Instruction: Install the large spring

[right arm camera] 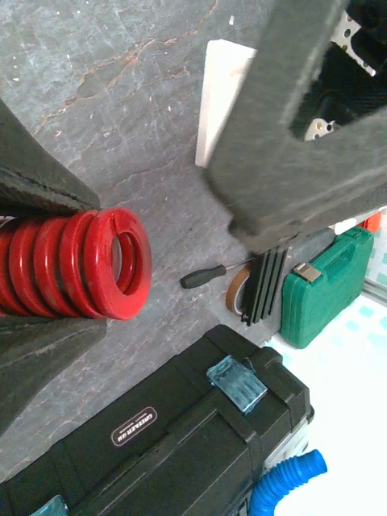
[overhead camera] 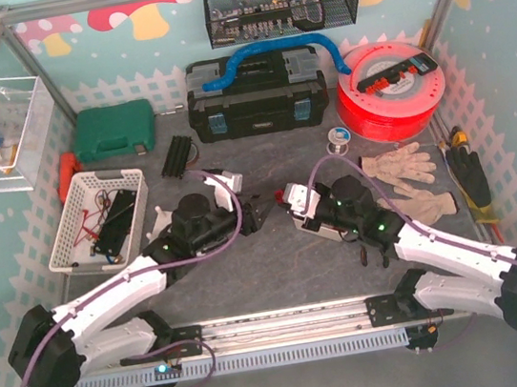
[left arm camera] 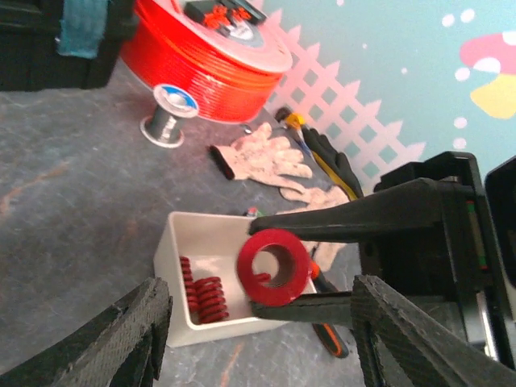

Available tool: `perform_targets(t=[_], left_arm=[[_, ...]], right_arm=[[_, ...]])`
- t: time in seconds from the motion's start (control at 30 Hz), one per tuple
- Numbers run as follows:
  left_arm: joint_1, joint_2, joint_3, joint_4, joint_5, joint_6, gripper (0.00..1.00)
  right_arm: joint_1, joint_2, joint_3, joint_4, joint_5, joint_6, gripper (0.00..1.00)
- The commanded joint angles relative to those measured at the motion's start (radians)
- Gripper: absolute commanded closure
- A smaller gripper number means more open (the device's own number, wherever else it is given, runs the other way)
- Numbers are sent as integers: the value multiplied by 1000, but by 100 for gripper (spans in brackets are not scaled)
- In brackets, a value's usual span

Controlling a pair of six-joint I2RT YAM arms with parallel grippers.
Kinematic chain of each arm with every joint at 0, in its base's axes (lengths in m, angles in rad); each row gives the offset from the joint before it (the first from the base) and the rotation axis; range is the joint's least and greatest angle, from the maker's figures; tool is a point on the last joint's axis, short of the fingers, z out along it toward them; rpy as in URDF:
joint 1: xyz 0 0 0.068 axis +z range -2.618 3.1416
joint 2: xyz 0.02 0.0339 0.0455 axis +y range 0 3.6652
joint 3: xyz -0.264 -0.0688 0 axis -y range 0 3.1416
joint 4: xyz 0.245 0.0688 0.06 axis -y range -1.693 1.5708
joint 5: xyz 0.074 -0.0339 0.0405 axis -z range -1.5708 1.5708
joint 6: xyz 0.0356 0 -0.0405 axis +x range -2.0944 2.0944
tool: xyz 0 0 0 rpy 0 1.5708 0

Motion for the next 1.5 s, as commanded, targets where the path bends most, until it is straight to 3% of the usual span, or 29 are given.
perform_targets(t=[0.0, 0.17, 0.3, 0.7, 0.9, 1.07, 1.17, 1.47], left_arm=[[-23, 38, 68, -111, 44, -1, 37], [-25, 76, 87, -113, 69, -16, 38], [-27, 112, 111, -128, 75, -9, 46], [-28, 176, 177, -178, 62, -7, 56], [-28, 179, 189, -222, 68, -10, 70], [-28, 168, 203, -259, 74, -9, 91], [-28, 160, 213, -276, 76, -6, 100], [-20, 140, 239, -369, -20, -14, 100]], right_arm=[[25, 15, -26, 161, 25, 18, 91], [37, 21, -51, 204, 15, 42, 92], [50, 31, -57, 208, 27, 39, 91], [90, 72, -55, 235, 56, 23, 92], [100, 88, -47, 232, 77, 7, 92], [102, 107, -43, 225, 66, 3, 91], [103, 120, -49, 234, 61, 5, 81], [103, 117, -55, 211, 77, 29, 42]])
